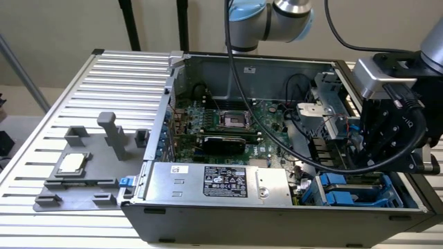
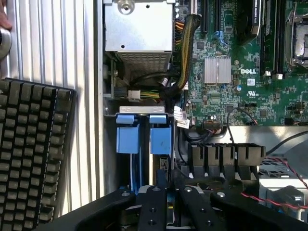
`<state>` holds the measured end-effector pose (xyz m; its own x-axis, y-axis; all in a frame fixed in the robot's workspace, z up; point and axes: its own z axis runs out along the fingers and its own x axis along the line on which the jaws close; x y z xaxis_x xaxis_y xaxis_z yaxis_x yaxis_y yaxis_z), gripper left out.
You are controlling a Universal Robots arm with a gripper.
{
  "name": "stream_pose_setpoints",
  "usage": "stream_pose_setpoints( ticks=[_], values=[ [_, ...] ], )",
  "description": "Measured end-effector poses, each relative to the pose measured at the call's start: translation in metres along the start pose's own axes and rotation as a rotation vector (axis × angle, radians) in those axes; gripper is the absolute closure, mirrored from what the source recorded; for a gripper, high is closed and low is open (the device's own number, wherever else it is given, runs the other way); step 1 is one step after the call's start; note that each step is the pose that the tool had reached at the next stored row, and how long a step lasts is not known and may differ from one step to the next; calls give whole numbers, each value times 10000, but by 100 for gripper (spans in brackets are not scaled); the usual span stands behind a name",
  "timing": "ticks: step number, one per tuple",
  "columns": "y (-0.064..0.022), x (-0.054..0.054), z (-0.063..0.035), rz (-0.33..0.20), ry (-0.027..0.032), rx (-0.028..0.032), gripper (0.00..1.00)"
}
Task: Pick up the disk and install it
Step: 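Insert the second disk wire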
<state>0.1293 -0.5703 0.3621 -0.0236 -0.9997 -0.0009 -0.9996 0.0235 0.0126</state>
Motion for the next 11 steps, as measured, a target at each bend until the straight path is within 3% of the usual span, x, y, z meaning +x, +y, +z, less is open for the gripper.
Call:
stream_pose_setpoints(
  ticks=[11],
  values=[
    [17,0,171,-31,-3,133,84]
  ],
)
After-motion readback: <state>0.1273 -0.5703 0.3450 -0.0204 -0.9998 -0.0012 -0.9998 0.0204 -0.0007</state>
